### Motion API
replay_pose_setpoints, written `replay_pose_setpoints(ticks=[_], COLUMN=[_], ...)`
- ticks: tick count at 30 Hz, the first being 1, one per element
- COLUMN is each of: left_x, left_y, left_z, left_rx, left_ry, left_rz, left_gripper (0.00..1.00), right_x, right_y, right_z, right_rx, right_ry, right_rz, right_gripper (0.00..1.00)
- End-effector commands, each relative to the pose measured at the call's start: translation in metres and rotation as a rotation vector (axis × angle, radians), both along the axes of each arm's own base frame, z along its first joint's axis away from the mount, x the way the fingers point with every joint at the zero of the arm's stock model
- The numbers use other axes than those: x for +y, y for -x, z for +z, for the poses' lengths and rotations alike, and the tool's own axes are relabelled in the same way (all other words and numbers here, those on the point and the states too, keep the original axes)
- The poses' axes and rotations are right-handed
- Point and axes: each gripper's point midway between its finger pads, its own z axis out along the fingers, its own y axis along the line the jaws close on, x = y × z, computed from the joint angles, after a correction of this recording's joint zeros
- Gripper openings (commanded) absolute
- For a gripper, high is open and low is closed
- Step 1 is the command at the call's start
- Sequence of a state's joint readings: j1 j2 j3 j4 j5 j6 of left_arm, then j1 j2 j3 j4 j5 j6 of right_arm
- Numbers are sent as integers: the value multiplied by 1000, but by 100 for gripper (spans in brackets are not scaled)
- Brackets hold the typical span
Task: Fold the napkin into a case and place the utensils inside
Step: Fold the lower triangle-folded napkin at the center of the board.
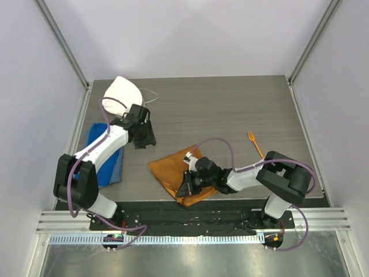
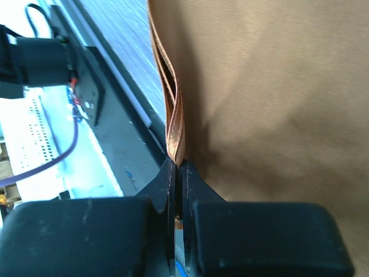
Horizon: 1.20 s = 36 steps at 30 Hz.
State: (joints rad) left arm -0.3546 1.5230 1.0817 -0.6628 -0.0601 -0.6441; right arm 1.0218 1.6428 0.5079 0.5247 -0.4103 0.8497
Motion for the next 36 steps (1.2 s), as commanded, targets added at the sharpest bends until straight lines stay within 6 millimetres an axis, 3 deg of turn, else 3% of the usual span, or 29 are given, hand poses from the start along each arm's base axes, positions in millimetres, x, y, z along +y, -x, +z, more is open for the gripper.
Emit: replay_pose_setpoints(ticks=[1, 3, 7, 8, 10, 14, 21, 26, 31, 36], left_x=[-47, -65, -96, -98, -99, -91, -79, -74, -65, -51], left_y=[1, 4, 9, 11, 11, 13, 22, 22, 12, 2], left_z=[40, 36, 12, -4, -15, -33, -47, -69, -91, -95], left_rx=[-71, -46, 44, 88, 112, 139, 150, 185, 195, 181], left_ry=[266, 312, 420, 417, 399, 348, 299, 265, 207, 178], left_rz=[-116, -152, -173, -160, -155, -125, -96, -75, -34, 13], left_gripper=[41, 29, 23, 20, 16, 10, 11, 11, 10, 10], right_x=[2, 4, 4, 3, 3, 3, 0, -5, -15, -23], right_y=[-2, -2, -5, -6, -7, -9, -9, -9, -14, -22], right_z=[10, 15, 21, 22, 24, 31, 30, 25, 12, 4], right_rx=[-47, -47, -57, -63, -68, -80, -90, -91, -109, -138], right_ry=[-6, -26, -42, -39, -42, -49, -39, -35, 8, 57], right_rz=[30, 24, 2, -5, -9, -15, -11, -9, -6, -10], right_gripper=[1, 1, 1, 1, 1, 1, 1, 1, 1, 1])
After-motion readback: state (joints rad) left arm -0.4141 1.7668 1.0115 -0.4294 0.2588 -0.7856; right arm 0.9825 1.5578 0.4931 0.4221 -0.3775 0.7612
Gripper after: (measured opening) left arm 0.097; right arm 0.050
